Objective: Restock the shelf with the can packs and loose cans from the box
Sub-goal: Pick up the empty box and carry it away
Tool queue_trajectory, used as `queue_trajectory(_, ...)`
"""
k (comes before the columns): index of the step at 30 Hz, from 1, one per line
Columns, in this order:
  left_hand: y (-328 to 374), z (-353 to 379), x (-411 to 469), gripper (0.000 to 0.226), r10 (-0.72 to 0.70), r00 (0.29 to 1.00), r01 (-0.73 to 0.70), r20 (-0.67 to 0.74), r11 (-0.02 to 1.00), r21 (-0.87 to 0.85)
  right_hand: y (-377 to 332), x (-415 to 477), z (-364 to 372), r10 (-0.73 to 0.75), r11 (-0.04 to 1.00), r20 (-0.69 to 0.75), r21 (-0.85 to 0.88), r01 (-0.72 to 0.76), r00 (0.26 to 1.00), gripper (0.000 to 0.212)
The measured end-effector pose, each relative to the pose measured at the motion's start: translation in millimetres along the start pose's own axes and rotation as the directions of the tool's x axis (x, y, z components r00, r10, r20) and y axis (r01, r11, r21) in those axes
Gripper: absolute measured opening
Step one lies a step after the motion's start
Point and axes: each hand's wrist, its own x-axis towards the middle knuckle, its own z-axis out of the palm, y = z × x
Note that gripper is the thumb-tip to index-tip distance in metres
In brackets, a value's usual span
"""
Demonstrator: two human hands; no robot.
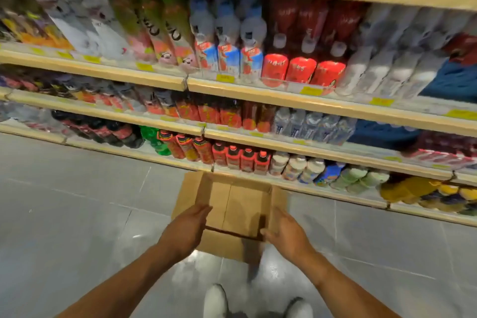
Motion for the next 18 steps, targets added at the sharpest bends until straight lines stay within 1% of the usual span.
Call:
queue_trajectory(2,-26.9,36.5,26.2,0.05,0.0,0.998,-0.001,0.068,1.0,0.02,15.5,27.5,34.5,0.029,0.999,0.045,-0.031,-0.028,0.999,0.049)
queue_trajectory(3,-39.9,56.7,38.9,0.054,0.005,0.996,-0.009,0.085,0.999,0.043,26.3,44.3,52.0,0.019,0.999,0.072,-0.035,-0.017,0.997,0.045)
queue_trajectory(5,-64.4,100.7,65.6,0.054,0.011,0.992,-0.021,0.124,0.997,0.077,50.3,77.8,91.8,0.029,0.999,0.143,-0.041,-0.023,0.989,0.049)
queue_trajectory(7,-87.0,143.8,91.5,0.052,0.001,0.99,-0.017,0.142,0.994,0.11,75.2,109.3,128.5,0.056,0.996,0.181,-0.072,-0.043,0.982,0.054)
queue_trajectory(10,-123.9,221.7,135.1,0.055,-0.031,0.976,-0.013,0.214,0.979,0.203,116.0,157.8,193.0,0.124,0.979,0.215,-0.187,-0.084,0.969,0.062)
queue_trajectory(13,-151.9,279.8,172.2,0.057,-0.023,0.943,-0.092,0.332,0.94,0.328,147.4,195.5,239.9,0.117,0.968,0.27,-0.247,-0.049,0.956,0.058)
queue_trajectory(15,-170.4,314.2,195.7,0.06,-0.022,0.931,-0.13,0.364,0.913,0.388,165.3,218.1,268.3,0.124,0.957,0.298,-0.288,-0.035,0.947,0.052)
queue_trajectory(17,-186.5,339.9,216.3,0.064,-0.039,0.914,-0.139,0.405,0.905,0.403,181.8,238.4,293.1,0.119,0.967,0.265,-0.249,-0.051,0.957,0.046)
queue_trajectory(18,-193.0,350.2,222.5,0.064,-0.047,0.901,-0.148,0.431,0.901,0.407,189.0,246.0,303.6,0.146,0.982,0.237,-0.154,-0.112,0.96,0.044)
